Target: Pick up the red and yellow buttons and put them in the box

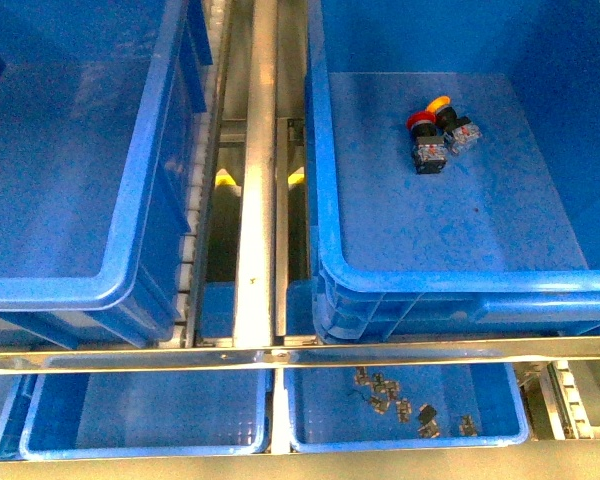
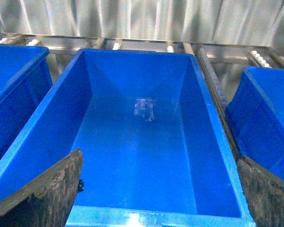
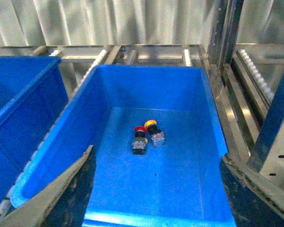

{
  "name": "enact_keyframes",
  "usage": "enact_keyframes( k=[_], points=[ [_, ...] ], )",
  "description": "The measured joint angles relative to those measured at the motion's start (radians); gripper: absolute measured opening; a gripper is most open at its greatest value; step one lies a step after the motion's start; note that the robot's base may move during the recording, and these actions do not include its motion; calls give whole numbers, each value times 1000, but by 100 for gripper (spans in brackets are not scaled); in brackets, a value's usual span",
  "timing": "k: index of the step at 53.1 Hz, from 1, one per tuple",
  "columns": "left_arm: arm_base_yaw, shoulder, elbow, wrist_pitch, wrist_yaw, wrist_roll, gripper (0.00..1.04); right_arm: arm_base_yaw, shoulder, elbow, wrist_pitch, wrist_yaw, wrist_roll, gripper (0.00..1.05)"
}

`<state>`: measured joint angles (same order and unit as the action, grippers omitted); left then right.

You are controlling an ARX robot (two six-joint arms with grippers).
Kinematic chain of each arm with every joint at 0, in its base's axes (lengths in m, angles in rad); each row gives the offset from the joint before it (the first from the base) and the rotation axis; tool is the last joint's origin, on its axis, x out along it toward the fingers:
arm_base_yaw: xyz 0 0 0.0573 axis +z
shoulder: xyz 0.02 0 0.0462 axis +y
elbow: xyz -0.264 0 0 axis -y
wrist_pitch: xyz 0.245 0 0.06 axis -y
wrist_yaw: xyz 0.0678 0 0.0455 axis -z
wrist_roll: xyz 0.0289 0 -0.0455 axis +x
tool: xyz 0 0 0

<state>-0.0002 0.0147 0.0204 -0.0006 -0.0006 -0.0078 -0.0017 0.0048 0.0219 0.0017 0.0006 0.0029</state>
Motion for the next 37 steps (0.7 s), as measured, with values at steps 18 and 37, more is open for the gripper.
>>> enact_keyframes(
  k=[18,37],
  points=[
    [0,0,0,0,0,0,97,0,0,0,0,0,0,98],
    [0,0,0,0,0,0,97,0,0,0,0,0,0,98]
  ],
)
